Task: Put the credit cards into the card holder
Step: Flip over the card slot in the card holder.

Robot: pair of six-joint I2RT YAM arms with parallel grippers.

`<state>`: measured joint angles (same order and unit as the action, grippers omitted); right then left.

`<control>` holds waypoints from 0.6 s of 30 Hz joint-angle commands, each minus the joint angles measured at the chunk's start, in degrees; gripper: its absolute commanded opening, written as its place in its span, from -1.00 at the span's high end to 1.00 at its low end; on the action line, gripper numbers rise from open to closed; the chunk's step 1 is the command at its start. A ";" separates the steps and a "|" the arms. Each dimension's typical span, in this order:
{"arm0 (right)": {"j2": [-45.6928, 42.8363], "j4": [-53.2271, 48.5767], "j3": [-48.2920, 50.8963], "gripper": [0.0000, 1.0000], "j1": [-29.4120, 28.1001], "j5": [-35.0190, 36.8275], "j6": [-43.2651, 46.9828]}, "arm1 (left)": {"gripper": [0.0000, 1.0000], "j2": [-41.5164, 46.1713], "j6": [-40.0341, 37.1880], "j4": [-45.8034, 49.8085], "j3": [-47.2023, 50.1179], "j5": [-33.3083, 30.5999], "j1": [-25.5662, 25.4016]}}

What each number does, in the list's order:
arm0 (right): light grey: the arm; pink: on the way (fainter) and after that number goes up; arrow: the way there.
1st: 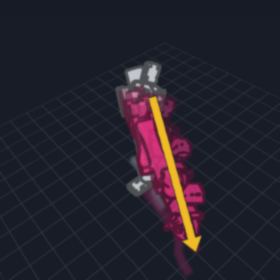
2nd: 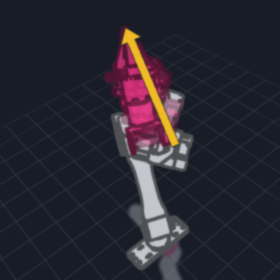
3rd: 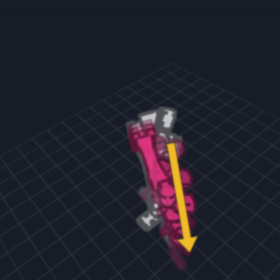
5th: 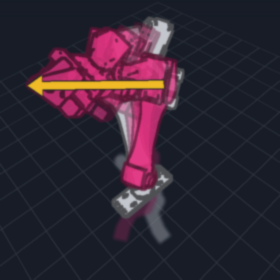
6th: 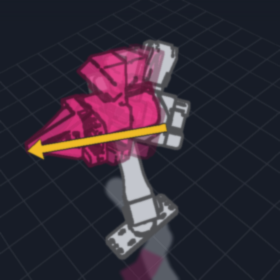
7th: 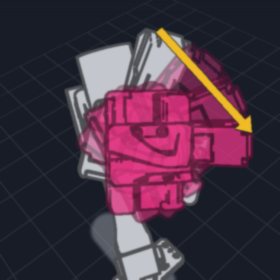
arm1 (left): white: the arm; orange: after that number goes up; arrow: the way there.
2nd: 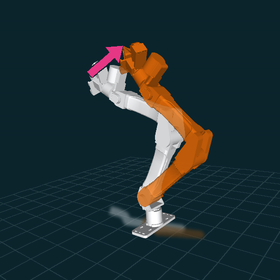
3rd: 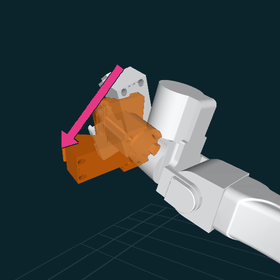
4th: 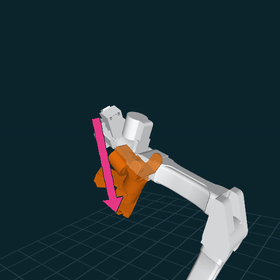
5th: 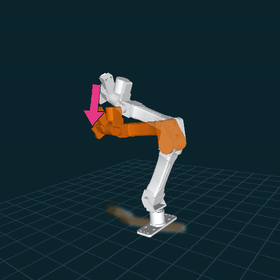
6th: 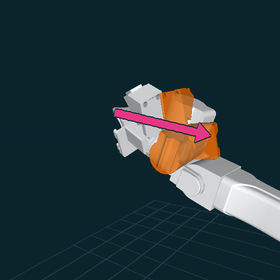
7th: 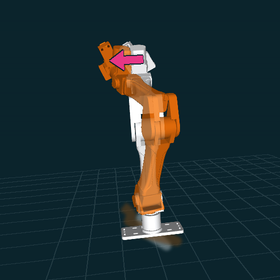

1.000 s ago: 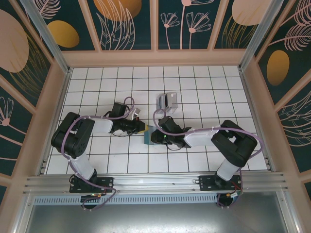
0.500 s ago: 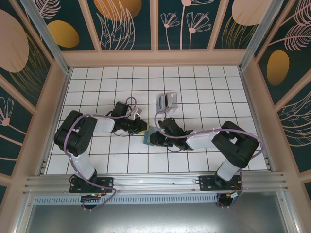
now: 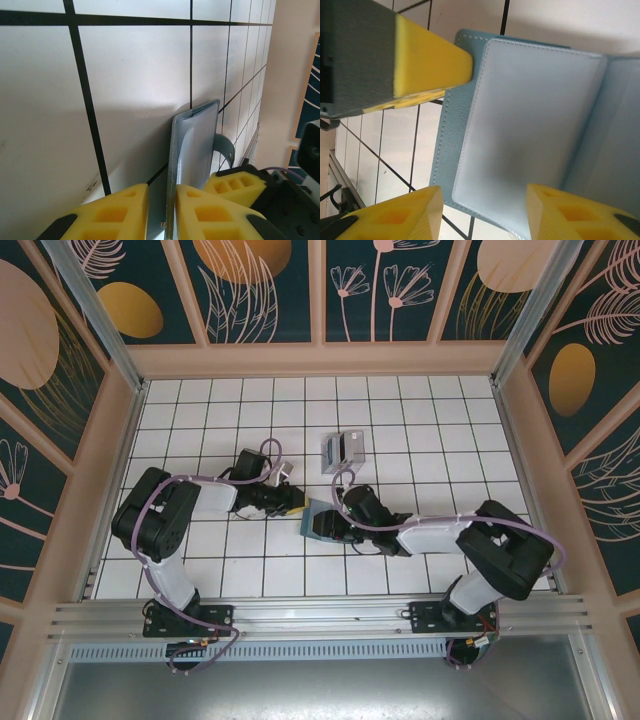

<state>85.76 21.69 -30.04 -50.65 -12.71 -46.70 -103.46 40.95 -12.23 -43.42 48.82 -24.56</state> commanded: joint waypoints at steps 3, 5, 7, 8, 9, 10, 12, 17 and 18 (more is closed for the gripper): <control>-5.54 -10.72 -2.03 -0.04 0.29 5.51 3.50 | 0.57 0.20 0.01 -1.06 -0.26 0.15 -0.40; -5.48 -14.96 -3.73 -0.07 0.29 7.62 3.93 | 0.57 0.21 0.03 -1.08 -0.26 0.23 -0.40; -4.07 -17.80 -5.32 -0.11 0.29 8.65 4.53 | 0.58 0.28 0.18 -1.25 -0.34 0.49 -0.38; -3.26 -18.33 -5.99 -0.13 0.16 8.52 4.58 | 0.59 0.28 0.20 -1.30 -0.37 0.61 -0.40; -2.19 -18.30 -6.68 -0.24 -0.01 7.97 4.60 | 0.59 0.30 0.27 -1.37 -0.35 0.62 -0.40; -1.26 -18.06 -7.40 -0.32 -0.38 7.58 4.60 | 0.60 0.29 0.27 -1.39 -0.39 0.69 -0.40; 0.30 -17.22 -8.71 -0.36 -0.98 6.58 4.36 | 0.61 0.39 0.36 -1.37 -0.37 0.84 -0.38; 4.30 -17.27 -11.41 -0.37 -1.37 5.84 3.54 | 0.64 0.56 0.37 -1.37 0.01 0.93 -0.40; 5.04 -17.39 -11.68 -0.37 -1.46 5.81 3.72 | 0.64 0.53 0.47 -1.40 0.08 1.08 -0.40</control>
<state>88.99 5.93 -39.72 -51.62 -6.52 -43.38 -103.46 41.01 -12.47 -43.42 49.04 -24.58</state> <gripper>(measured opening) 0.687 0.182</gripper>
